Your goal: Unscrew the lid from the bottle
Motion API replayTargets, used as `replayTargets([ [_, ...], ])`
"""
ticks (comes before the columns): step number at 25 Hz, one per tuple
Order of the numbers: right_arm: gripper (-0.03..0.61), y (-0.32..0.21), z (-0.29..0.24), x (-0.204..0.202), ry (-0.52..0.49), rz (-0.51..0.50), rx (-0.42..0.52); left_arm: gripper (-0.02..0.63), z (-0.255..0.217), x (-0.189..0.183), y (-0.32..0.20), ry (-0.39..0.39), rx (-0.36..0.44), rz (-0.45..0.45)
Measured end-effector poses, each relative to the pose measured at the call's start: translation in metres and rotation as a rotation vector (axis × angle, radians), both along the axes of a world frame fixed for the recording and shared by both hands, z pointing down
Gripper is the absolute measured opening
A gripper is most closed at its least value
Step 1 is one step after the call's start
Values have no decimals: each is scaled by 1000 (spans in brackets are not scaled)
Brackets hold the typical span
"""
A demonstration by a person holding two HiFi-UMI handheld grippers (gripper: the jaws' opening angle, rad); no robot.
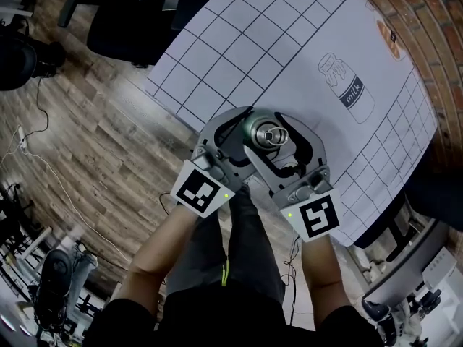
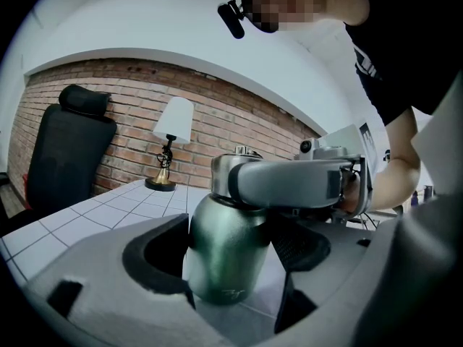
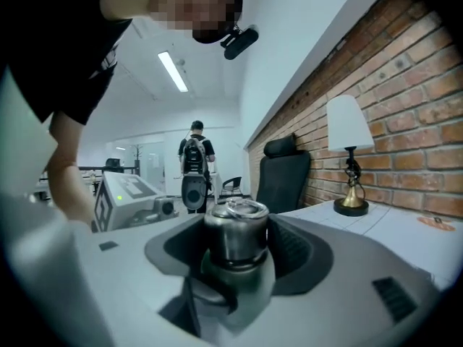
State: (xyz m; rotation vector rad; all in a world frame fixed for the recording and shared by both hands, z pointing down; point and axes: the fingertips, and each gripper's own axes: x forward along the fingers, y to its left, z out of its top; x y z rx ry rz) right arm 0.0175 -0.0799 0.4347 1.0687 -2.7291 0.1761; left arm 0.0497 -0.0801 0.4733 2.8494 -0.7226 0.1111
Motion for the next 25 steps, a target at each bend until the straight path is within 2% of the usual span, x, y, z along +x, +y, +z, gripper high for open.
replayTargets([
  [4, 264, 5, 2, -3, 44, -243, -18, 339, 0, 1, 0, -3, 10, 8],
  [6, 264, 5, -1, -5, 44, -299, -11, 341, 0, 0, 0, -5, 11, 7],
  [12, 262, 5, -2, -6, 30, -293, -5, 341, 0, 0, 0, -6, 7, 7],
  [25, 262, 3, -12, -2, 5, -210, 25, 341, 3, -1, 1, -5, -22, -10],
])
